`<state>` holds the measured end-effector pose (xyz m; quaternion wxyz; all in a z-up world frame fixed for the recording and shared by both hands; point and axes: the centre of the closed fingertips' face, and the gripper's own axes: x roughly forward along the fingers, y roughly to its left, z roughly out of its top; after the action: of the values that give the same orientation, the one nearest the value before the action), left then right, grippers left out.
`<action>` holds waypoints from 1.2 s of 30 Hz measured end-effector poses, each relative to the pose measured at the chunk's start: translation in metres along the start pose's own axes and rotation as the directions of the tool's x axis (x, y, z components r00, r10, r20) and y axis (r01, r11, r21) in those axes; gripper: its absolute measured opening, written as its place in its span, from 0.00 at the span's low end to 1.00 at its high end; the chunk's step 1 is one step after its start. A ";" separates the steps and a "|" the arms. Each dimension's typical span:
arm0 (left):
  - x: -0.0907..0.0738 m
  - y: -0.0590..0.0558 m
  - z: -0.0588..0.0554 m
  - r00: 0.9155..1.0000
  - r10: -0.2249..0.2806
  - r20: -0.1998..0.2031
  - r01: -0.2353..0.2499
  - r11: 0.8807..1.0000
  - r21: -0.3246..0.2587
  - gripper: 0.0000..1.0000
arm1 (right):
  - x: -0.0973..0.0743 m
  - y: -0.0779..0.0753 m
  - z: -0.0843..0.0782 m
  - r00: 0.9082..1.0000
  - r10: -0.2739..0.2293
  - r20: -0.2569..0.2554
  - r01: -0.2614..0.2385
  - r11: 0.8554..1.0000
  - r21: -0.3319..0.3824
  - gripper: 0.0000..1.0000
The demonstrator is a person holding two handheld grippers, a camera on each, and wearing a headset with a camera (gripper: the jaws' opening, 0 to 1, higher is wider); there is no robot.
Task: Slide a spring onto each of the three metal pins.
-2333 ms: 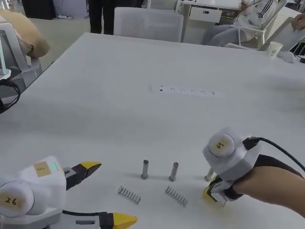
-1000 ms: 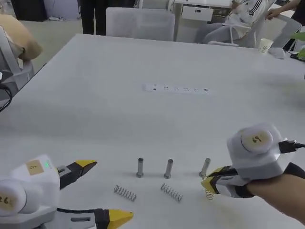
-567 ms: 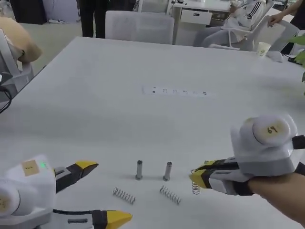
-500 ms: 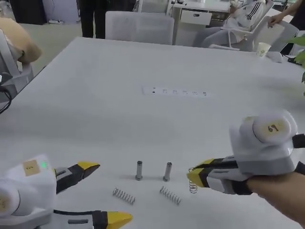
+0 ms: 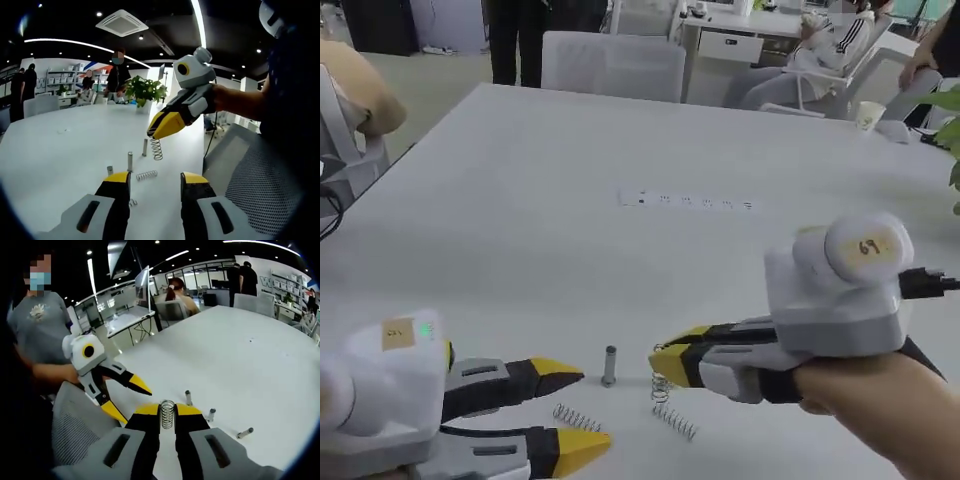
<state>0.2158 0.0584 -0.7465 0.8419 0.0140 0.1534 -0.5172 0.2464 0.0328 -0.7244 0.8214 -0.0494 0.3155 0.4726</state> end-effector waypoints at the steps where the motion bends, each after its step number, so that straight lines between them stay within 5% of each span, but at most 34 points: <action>1: 0.001 -0.002 0.001 1.000 -0.011 0.000 0.011 1.000 0.000 0.33 | 0.001 0.003 0.001 1.000 0.002 0.001 -0.002 1.000 -0.007 0.08; 12: 0.008 -0.007 0.014 0.998 -0.052 0.031 0.052 0.999 0.011 0.25 | 0.009 0.030 0.010 0.997 0.075 0.034 -0.074 0.997 -0.015 0.08; 26: 0.011 -0.009 0.013 0.999 -0.049 0.022 0.047 0.996 0.080 0.04 | 0.007 0.042 0.012 0.993 0.107 0.053 -0.107 0.994 -0.019 0.08; 32: 0.012 -0.010 0.009 0.999 -0.049 -0.006 0.050 0.990 0.132 0.03 | 0.003 0.042 0.004 0.993 0.113 -0.030 -0.115 0.991 -0.068 0.08; 36: 0.015 -0.015 0.005 0.997 -0.070 -0.038 0.076 0.983 0.166 0.03 | -0.001 0.045 -0.004 0.982 0.140 -0.123 -0.155 0.980 -0.125 0.08</action>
<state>0.2098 0.0376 -0.7434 0.8157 0.0870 0.1232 -0.5585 0.2079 0.0552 -0.7178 0.7595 -0.1078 0.3323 0.5487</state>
